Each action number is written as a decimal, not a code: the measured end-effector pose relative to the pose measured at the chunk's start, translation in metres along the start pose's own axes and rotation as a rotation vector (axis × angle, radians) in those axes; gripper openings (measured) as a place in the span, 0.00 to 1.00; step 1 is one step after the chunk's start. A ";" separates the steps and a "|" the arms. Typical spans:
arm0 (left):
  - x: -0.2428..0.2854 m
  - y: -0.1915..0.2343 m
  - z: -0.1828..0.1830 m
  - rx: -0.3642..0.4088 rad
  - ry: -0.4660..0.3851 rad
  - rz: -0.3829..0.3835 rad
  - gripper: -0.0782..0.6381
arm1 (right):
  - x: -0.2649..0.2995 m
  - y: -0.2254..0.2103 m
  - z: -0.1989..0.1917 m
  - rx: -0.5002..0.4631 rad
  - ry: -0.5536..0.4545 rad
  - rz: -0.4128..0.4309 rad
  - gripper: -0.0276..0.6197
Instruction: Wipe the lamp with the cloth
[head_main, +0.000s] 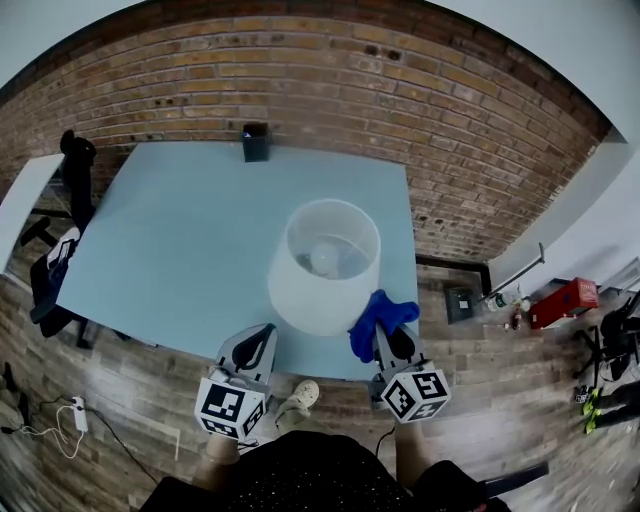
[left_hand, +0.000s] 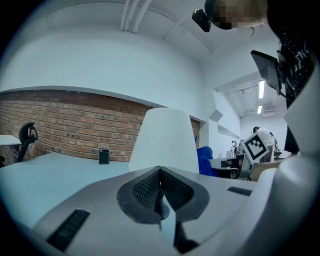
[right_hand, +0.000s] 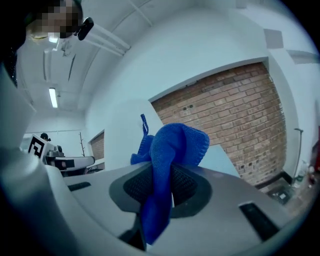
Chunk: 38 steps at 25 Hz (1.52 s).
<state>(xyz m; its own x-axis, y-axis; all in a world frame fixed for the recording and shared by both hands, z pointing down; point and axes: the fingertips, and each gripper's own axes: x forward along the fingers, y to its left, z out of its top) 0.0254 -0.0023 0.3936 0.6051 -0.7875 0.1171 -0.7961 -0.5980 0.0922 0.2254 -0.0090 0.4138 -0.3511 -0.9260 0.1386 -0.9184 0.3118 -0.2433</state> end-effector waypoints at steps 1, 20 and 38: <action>0.001 0.000 -0.002 -0.002 0.003 0.000 0.12 | 0.000 -0.006 -0.009 0.011 0.025 -0.018 0.16; 0.035 0.056 0.094 0.079 -0.152 0.054 0.12 | 0.004 0.020 0.203 0.158 -0.360 0.169 0.16; 0.060 0.094 0.097 0.100 -0.115 0.077 0.12 | 0.074 -0.007 0.145 0.171 -0.197 0.118 0.16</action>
<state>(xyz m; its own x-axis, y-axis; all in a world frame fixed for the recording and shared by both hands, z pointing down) -0.0135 -0.1203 0.3130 0.5429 -0.8398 0.0053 -0.8397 -0.5430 -0.0126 0.2324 -0.1105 0.2870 -0.3966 -0.9140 -0.0858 -0.8233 0.3955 -0.4072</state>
